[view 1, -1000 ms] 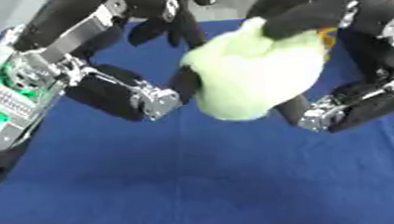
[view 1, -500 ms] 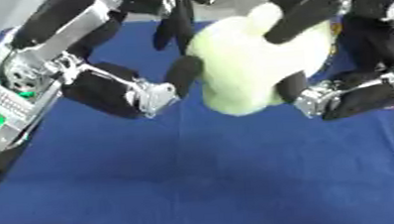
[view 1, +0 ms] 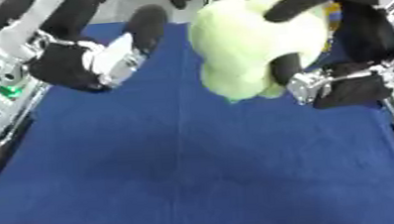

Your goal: Pick up the objects with one hand, pass them to the other hand, and then place them into the box on the other side of the table.

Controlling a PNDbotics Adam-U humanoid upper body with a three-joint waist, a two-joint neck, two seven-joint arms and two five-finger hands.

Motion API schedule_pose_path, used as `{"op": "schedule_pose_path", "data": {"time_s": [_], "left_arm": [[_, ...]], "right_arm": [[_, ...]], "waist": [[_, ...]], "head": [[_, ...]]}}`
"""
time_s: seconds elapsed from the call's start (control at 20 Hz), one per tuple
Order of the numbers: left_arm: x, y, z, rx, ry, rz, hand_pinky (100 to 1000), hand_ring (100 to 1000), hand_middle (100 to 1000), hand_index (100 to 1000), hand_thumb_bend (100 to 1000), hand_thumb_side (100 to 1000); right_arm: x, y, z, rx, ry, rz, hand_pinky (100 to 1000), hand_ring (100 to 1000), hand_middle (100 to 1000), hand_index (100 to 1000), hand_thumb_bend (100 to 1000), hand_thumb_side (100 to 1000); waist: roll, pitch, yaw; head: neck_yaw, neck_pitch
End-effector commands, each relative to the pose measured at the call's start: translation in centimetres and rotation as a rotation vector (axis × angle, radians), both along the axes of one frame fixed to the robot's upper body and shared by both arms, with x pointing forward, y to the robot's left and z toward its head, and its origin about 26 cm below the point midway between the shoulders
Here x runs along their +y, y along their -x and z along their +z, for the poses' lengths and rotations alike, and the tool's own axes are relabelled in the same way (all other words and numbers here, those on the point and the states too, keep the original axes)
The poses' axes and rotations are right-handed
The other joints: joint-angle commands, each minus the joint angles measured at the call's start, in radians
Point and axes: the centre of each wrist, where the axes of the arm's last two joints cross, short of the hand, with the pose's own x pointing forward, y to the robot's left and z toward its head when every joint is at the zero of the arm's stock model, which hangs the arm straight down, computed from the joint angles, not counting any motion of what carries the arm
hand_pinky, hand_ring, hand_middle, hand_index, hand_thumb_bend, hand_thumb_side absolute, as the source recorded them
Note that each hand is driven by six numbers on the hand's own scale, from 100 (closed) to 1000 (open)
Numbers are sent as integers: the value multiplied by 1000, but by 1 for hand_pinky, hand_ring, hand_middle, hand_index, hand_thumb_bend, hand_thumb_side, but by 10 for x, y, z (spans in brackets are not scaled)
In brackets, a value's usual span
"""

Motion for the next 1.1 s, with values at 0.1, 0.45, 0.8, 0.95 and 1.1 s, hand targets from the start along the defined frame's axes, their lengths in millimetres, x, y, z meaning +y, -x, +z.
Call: {"op": "schedule_pose_path", "data": {"time_s": [0.1,0.45,0.8,0.95,1.1], "left_arm": [[30,2,18,7,179,81,794,632,525,750,149,744],[63,4,-3,80,308,231,791,621,511,742,100,778],[82,6,-37,195,349,336,788,608,497,737,100,830],[88,8,-48,223,370,376,787,605,493,734,100,837],[92,9,-57,244,382,408,787,602,490,733,100,846]], "right_arm": [[-19,-9,7,19,-6,-70,477,465,129,467,100,100],[-83,-47,10,178,-34,-312,541,475,105,465,100,386],[-179,-103,-5,339,-49,-695,599,489,100,470,100,451],[-216,-122,-22,405,-58,-877,616,494,100,472,100,436],[-242,-135,-42,456,-67,-1031,629,500,100,478,100,427]], "waist": [[-1,-20,4],[-2,-19,12],[-5,-22,24],[-3,-22,29],[0,-24,34]], "head": [[-23,-1],[-95,-6],[-151,2],[-174,4],[-192,8]]}}
